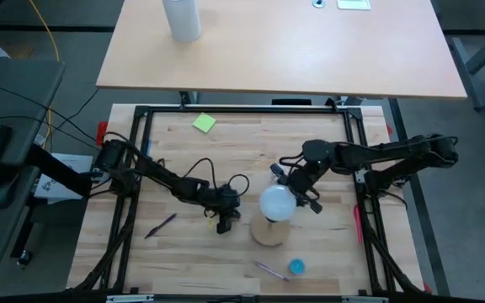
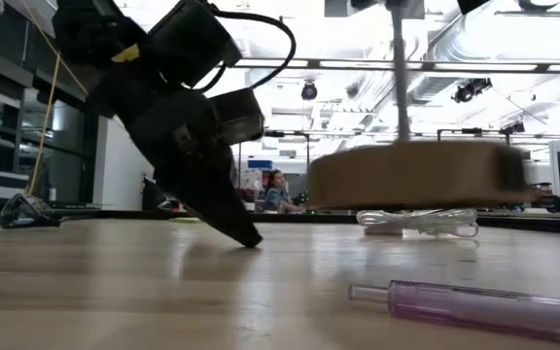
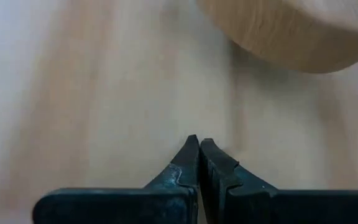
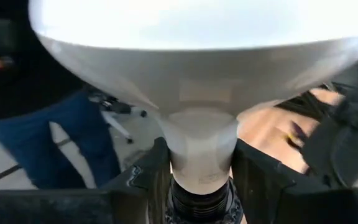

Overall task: Screw lightbulb
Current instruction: Remove the lightbulb from the lamp

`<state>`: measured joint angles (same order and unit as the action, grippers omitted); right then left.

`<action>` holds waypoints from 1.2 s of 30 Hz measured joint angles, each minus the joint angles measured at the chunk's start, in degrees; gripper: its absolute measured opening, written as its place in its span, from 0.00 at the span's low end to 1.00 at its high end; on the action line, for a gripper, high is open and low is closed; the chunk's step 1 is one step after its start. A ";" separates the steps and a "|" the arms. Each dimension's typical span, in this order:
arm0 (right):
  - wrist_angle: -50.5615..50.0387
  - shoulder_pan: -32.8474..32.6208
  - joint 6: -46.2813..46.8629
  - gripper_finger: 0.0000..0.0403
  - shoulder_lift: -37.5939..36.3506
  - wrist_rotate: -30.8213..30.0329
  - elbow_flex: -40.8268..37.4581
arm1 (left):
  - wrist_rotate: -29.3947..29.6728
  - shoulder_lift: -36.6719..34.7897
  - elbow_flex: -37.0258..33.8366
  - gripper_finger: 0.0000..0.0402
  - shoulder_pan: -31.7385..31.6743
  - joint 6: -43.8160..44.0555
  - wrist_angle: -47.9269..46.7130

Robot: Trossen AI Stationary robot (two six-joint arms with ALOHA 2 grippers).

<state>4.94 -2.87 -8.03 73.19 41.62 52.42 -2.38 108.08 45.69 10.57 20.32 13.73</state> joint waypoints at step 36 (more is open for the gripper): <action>-0.74 0.22 12.40 0.46 0.11 -44.68 -0.02 | 10.75 -20.03 -0.17 0.00 -10.96 -16.00 -4.86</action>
<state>4.19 -2.66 4.37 73.30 -3.06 52.40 8.37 88.05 45.52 -0.38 4.33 8.87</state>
